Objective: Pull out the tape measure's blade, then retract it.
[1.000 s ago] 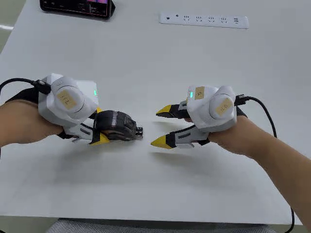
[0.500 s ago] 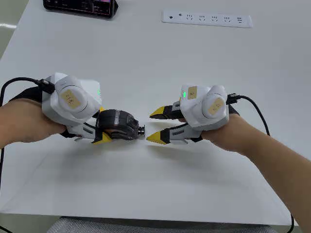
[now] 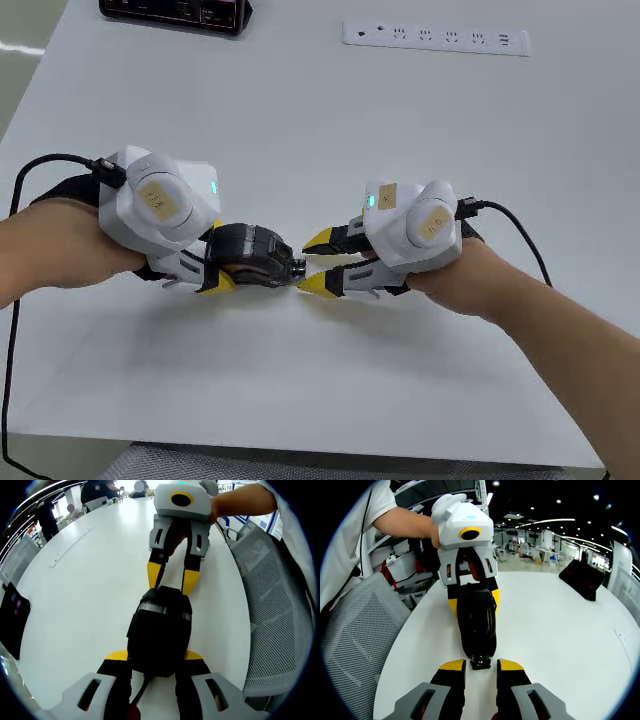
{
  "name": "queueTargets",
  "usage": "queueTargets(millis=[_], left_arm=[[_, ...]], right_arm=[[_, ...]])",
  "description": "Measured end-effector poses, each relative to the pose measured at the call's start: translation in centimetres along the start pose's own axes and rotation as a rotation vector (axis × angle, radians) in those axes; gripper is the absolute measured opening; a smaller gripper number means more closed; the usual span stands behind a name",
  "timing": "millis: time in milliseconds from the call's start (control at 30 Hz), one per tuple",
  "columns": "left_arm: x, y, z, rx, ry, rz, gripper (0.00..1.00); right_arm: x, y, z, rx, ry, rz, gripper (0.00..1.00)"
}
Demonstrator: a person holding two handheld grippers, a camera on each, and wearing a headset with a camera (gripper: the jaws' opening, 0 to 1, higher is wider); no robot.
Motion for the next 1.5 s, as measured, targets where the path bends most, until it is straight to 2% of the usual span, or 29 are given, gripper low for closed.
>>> queueTargets(millis=[500,700,800,1133,1367,1500], left_arm=[[0.05,0.06,-0.03,0.003,0.000,0.001,0.29],[0.01,0.07,-0.04,0.003,0.000,0.000,0.29],[-0.02,0.08,-0.05,0.002,-0.001,0.002,0.29],[0.02,0.10,-0.06,0.011,-0.003,-0.009,0.28],[0.07,0.14,-0.06,0.012,0.000,-0.011,0.28],[0.08,0.15,-0.09,0.009,0.009,-0.020,0.28]], right_arm=[[0.02,0.44,-0.66,-0.006,-0.003,0.019,0.13],[0.03,0.48,-0.77,-0.014,-0.002,0.020,0.12],[0.00,0.44,-0.80,-0.024,0.002,-0.005,0.12],[-0.08,0.34,-0.87,-0.010,0.008,0.008,0.11],[-0.03,0.38,-0.71,-0.003,0.030,0.023,0.10],[0.10,0.47,-0.49,-0.013,0.031,0.007,0.09]])
Point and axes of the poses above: the centre of the closed fingertips' face, and the gripper's own axes: z roughly backward along the fingers, x roughly to its left, y roughly out of its underside, the point moved 4 cm from there along z, roughly backward along the fingers, and after that the axes turned 12 degrees about -x, right-handed, at the moved point
